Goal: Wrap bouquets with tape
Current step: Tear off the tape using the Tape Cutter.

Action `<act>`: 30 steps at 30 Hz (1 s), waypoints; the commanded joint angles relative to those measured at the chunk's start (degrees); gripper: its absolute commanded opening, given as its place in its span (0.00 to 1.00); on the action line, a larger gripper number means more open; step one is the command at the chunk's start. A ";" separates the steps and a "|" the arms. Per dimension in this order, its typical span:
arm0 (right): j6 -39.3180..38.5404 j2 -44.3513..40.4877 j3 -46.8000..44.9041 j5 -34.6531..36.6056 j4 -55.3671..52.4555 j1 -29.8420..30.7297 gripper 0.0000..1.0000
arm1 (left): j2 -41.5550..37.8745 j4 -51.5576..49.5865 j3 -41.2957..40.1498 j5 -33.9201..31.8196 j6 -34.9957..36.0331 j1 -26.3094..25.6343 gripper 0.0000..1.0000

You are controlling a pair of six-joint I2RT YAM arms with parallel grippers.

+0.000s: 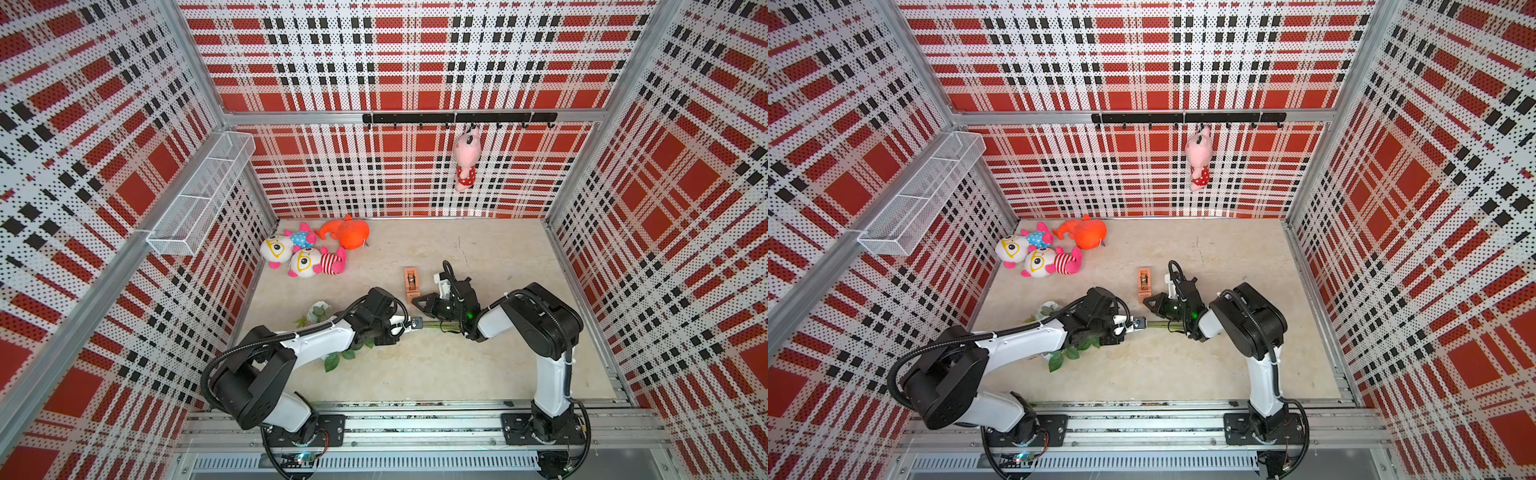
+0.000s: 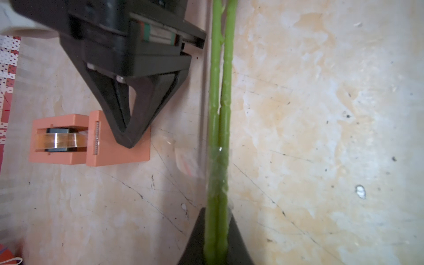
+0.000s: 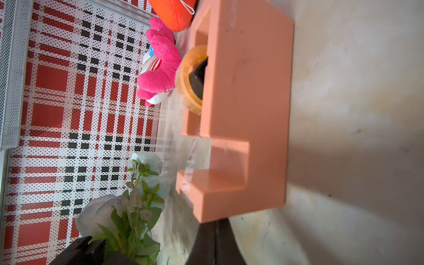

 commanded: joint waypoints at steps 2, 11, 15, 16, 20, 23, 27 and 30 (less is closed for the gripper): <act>0.22 2.39 -1.95 2.03 -5.63 0.82 0.00 | -2.85 3.24 -1.05 -0.48 -0.64 -0.44 0.00; 1.09 4.71 -2.12 1.52 -4.10 0.88 0.00 | -3.65 4.66 -2.16 -1.71 -0.59 -0.56 0.00; 0.66 4.09 -2.76 2.81 -5.36 0.85 0.00 | -3.25 4.48 -2.10 -2.06 -0.69 -0.64 0.00; 0.66 4.00 -3.17 2.76 -5.30 0.87 0.00 | -3.39 4.48 -2.21 -2.07 -0.68 -0.68 0.00; 0.71 4.30 -3.69 3.28 -6.03 0.94 0.00 | -3.52 4.97 -2.51 -2.76 -0.65 -0.92 0.00; 1.44 4.54 -4.13 2.86 -5.08 0.93 0.00 | -3.25 4.87 -2.24 -2.86 -0.60 -0.92 0.00; 1.05 1.59 -5.39 2.75 -5.64 0.93 0.00 | -3.37 4.87 -2.19 -3.30 -0.68 -1.01 0.00; -1.78 -5.14 -6.85 3.81 -10.44 0.25 0.22 | -4.55 4.43 -1.84 -3.32 -0.79 -1.03 0.00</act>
